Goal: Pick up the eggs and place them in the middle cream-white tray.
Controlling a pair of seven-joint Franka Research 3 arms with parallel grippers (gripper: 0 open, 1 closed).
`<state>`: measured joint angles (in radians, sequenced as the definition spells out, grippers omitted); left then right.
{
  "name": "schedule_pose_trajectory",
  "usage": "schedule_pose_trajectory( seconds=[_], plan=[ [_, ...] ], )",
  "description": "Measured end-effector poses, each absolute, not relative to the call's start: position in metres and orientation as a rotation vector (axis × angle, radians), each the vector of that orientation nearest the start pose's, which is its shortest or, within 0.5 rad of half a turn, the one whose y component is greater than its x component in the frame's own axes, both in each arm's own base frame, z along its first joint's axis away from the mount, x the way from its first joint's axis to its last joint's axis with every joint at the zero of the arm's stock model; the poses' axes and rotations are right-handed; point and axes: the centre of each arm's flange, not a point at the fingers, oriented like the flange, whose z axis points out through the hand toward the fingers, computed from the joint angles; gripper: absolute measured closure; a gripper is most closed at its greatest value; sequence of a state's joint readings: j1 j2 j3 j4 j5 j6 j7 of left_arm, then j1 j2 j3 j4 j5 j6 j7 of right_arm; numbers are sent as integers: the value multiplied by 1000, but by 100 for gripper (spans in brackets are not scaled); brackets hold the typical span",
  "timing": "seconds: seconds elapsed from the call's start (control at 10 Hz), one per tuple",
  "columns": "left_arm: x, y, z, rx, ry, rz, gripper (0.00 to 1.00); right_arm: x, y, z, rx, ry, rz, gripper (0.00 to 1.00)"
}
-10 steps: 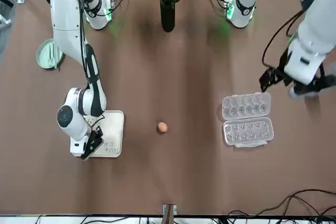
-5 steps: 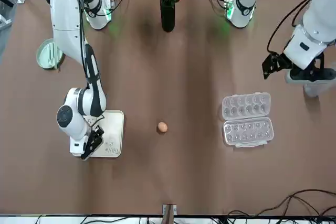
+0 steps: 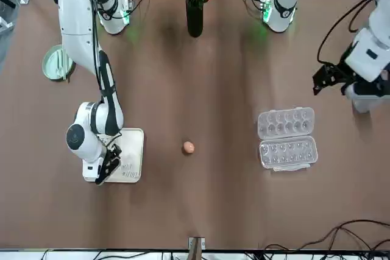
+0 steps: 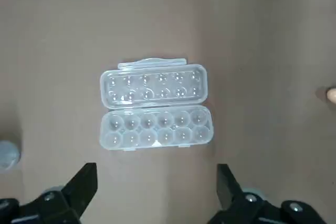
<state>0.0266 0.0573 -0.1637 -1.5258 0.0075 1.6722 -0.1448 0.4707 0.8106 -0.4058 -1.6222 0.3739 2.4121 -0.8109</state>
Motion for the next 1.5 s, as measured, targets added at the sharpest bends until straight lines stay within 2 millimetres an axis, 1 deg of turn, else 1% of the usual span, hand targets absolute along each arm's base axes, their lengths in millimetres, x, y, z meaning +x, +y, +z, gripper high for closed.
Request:
schedule_pose_trajectory(
  seconds=[0.1,0.2,0.4,0.6,0.7,0.8,0.9,1.0,1.1,1.2,1.3,1.4,1.5],
  plan=[
    [579,-68,624,-3152,-22,-142,0,689,84,181,-2982,-1132,-67,0],
    [579,-71,623,-3153,-14,-141,0,689,85,184,-2976,-1131,-59,0],
    [577,-84,622,-3155,9,-137,0,690,86,192,-2967,-1131,-54,0],
    [578,-81,622,-3155,-7,-136,0,690,85,194,-2966,-1131,-46,0],
    [578,-79,622,-3155,-11,-138,0,691,84,198,-2957,-1129,-16,0],
    [578,-81,623,-3155,-5,-140,0,694,84,207,-2945,-1125,17,0],
    [577,-86,623,-3157,-2,-140,0,698,86,221,-2929,-1124,43,0],
    [577,-90,623,-3158,-2,-140,0,698,93,236,-2908,-1123,61,0],
    [577,-90,623,-3158,-6,-139,0,696,114,251,-2894,-1103,77,0],
    [578,-86,622,-3158,-20,-137,0,690,156,267,-2891,-1068,85,0],
    [579,-78,622,-3157,-42,-137,0,679,215,282,-2900,-1023,78,0],
    [580,-71,622,-3156,-63,-137,0,660,280,291,-2920,-962,66,0],
    [581,-66,622,-3155,-74,-137,0,633,340,293,-2920,-926,58,0]
  ],
)
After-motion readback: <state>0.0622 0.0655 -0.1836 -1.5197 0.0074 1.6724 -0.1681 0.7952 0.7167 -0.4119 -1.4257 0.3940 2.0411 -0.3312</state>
